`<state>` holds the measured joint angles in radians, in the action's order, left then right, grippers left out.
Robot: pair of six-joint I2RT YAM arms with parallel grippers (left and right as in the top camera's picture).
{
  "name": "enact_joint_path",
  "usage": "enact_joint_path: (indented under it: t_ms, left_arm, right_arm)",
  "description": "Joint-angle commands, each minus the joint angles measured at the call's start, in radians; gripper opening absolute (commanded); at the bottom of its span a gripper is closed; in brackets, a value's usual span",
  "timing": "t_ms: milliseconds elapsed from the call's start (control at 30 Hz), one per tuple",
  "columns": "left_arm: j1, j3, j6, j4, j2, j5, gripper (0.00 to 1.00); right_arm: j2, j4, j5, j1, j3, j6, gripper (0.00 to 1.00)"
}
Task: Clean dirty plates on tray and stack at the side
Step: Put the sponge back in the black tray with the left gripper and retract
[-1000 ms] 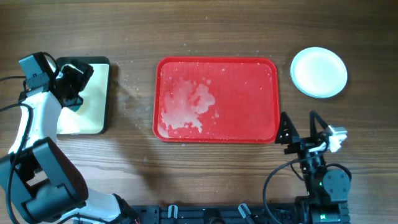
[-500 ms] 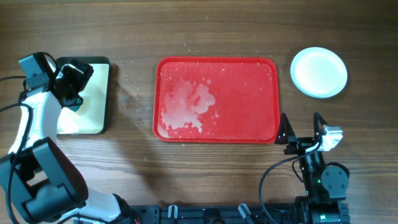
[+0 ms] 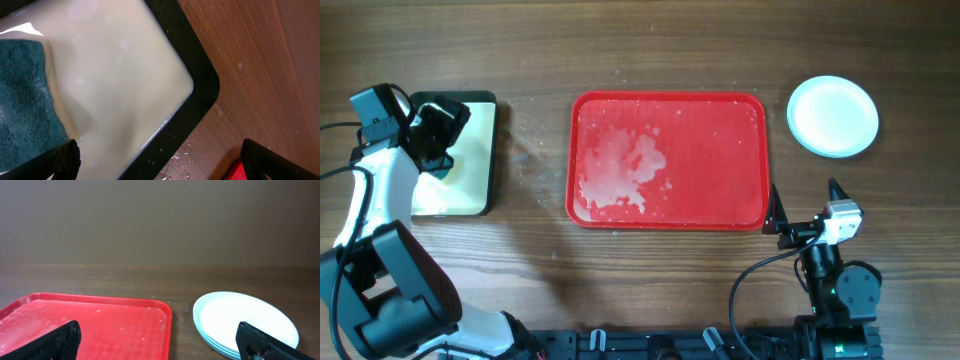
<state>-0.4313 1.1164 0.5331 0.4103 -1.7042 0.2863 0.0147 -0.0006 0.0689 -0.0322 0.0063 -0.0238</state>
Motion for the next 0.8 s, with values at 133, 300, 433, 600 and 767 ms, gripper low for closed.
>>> enact_joint_path:
  t_ms: [133,300,433,600,767]
  left_arm:
    - [0.003,0.0,-0.002,-0.003,0.002,0.005,1.0]
    - [0.003,0.0,-0.002,-0.003,0.003,0.005,1.0]
    - [0.003,0.0,-0.002,-0.003,0.002,0.005,1.0]
    - [0.003,0.0,-0.002,-0.003,0.003,0.005,1.0]
    - [0.003,0.0,-0.005,0.005,0.022,-0.053,1.0]
  right_arm:
    - [-0.011,0.002,-0.018,-0.006,-0.001,0.024,1.0]
    - [-0.01,0.001,-0.018,-0.006,-0.001,0.024,1.0]
    - [-0.01,0.001,-0.018,-0.006,-0.001,0.024,1.0]
    - [-0.01,0.002,-0.018,-0.006,-0.001,0.024,1.0]
    - [-0.01,0.002,-0.018,-0.006,-0.001,0.024,1.0]
